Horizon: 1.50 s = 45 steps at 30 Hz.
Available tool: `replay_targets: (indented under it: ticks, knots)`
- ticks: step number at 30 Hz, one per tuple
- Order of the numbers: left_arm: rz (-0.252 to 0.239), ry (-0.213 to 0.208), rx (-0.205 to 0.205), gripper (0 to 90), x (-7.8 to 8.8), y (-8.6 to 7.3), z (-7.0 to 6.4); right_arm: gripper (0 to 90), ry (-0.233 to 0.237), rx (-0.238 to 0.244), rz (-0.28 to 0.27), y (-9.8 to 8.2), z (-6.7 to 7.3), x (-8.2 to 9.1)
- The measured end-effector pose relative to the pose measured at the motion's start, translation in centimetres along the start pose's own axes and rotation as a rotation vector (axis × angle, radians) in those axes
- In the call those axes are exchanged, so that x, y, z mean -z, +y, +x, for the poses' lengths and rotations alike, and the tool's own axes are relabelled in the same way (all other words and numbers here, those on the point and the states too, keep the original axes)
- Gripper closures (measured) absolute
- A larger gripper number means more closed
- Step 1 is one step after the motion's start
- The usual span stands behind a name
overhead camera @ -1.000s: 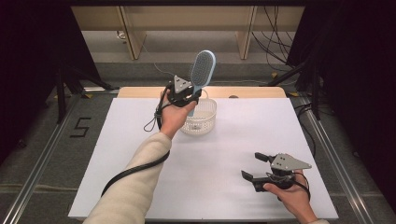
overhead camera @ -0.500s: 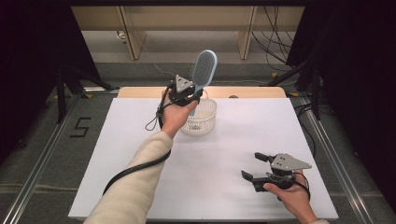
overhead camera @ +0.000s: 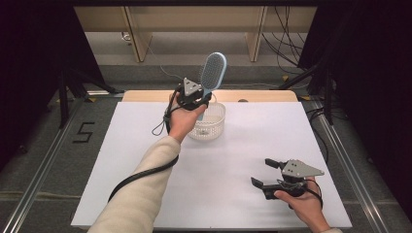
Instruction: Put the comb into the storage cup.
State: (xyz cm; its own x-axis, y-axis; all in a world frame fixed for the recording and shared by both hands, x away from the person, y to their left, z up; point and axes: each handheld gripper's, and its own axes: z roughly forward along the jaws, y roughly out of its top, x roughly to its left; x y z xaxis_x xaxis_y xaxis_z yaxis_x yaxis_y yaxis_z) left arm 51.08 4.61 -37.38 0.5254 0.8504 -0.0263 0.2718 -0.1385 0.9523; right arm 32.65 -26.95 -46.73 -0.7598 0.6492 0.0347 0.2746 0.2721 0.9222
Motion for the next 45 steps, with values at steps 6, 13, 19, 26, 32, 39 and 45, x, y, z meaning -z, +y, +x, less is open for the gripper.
replay_targets:
  ticks: [6,13,19,26,32,39,45]
  knots:
    - [0.002,0.001,-0.001,69.8,-0.12,-0.02,0.00,14.4,0.000,0.003,0.000,0.01,-0.01,0.02]
    - [0.004,0.003,-0.002,69.8,-0.27,-0.08,0.17,14.4,-0.002,0.000,-0.004,0.02,-0.02,0.02]
    - [0.004,0.004,0.001,69.8,-0.41,-0.27,0.22,14.4,-0.002,-0.001,-0.005,0.01,-0.02,0.00]
    - [0.003,0.003,-0.003,69.8,-0.58,-0.40,0.21,14.4,-0.001,0.000,-0.004,0.02,-0.02,0.03]
    - [0.006,0.004,-0.004,69.7,-0.71,-0.54,0.26,14.4,-0.002,-0.001,-0.005,0.01,-0.01,0.02]
    - [0.007,0.003,-0.008,69.8,-0.80,-0.79,0.23,14.4,-0.002,-0.001,-0.002,0.03,0.00,0.05]
    - [0.008,0.000,-0.011,69.7,-0.93,-1.00,0.18,14.4,-0.003,0.001,-0.005,0.01,-0.02,0.02]
